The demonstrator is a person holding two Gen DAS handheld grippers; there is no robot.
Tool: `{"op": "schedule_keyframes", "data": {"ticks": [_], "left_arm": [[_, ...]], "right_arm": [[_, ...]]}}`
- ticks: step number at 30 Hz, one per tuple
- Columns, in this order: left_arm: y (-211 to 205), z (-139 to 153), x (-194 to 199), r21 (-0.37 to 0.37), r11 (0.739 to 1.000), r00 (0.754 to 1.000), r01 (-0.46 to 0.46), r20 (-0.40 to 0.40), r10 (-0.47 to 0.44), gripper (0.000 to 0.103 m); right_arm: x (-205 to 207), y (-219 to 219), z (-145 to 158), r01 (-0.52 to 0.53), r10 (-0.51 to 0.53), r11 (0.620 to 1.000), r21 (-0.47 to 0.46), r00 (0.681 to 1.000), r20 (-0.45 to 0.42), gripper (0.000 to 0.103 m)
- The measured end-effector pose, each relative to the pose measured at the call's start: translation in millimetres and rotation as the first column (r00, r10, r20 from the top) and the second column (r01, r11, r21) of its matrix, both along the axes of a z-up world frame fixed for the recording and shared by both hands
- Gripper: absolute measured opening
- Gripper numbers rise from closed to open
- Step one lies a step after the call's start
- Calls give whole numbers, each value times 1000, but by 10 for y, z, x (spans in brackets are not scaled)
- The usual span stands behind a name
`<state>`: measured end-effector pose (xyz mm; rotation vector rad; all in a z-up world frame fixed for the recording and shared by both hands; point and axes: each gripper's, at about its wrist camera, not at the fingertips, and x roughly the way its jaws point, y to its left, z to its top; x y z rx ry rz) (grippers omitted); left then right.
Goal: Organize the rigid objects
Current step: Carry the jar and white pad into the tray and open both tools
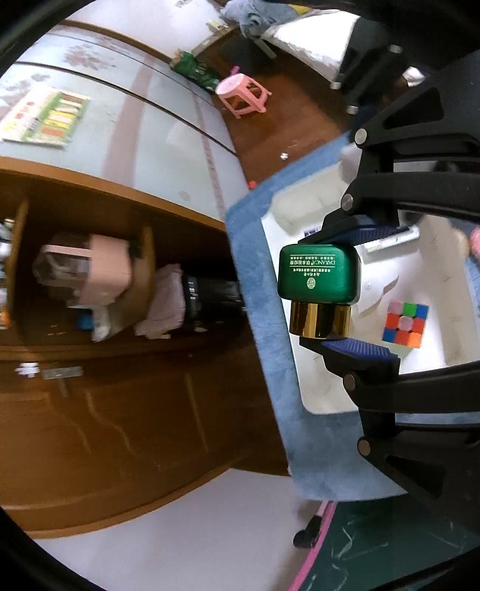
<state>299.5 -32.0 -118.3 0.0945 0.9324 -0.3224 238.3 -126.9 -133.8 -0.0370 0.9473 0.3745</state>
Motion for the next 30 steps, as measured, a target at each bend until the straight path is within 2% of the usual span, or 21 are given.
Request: {"op": "schedule_keyframes", "data": {"ticks": [8, 14, 24, 26, 28, 30], "left_arm": [[-140, -952, 473, 74, 996, 982, 52, -187, -37, 47], [-233, -1321, 621, 78, 993, 962, 89, -264, -65, 47], [-277, -1538, 685, 98, 990, 941, 102, -333, -64, 50], [-247, -1536, 709, 74, 993, 933, 89, -355, -57, 62], [-202, -1478, 698, 53, 996, 936, 68, -349, -45, 72], [-169, -1396, 671, 34, 998, 941, 57, -336, -42, 76]], "right_arm": [[134, 329, -1032, -42, 26, 996, -77, 980, -198, 55], [101, 404, -1399, -47, 26, 996, -70, 962, -272, 55], [34, 506, -1525, -57, 31, 995, -78, 952, -304, 57], [15, 513, -1507, -57, 32, 996, -74, 953, -300, 61], [39, 503, -1439, -56, 40, 997, -46, 958, -283, 64], [35, 521, -1383, -54, 41, 998, -40, 963, -266, 66]]}}
